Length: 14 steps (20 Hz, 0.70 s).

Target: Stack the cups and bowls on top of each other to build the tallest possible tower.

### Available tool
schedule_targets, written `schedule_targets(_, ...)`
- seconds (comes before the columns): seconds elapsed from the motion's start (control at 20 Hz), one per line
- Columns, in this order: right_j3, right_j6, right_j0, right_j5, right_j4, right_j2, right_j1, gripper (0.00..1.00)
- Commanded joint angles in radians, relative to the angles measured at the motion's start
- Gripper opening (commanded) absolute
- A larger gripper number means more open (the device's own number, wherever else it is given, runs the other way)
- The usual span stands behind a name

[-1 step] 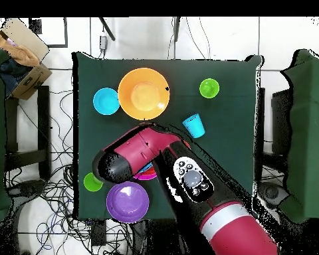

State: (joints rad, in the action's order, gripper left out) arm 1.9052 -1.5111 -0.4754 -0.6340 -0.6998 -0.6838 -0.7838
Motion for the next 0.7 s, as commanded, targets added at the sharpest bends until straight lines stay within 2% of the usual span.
schedule_targets(0.05,-0.068,0.155,0.008,-0.092,-0.041,-0.017,0.089,1.00)
schedule_targets(0.25,-0.083,0.169,-0.014,-0.109,-0.001,-0.041,0.107,1.00)
schedule_targets(0.35,-0.103,0.161,-0.003,-0.126,0.005,-0.038,0.117,1.00)
schedule_targets(0.45,-0.126,0.166,0.008,-0.151,-0.004,-0.025,0.125,1.00)
schedule_targets(0.6,-0.133,0.189,-0.010,-0.142,-0.014,-0.030,0.149,1.00)
schedule_targets(0.7,-0.146,0.206,-0.007,-0.143,-0.052,-0.013,0.160,1.00)
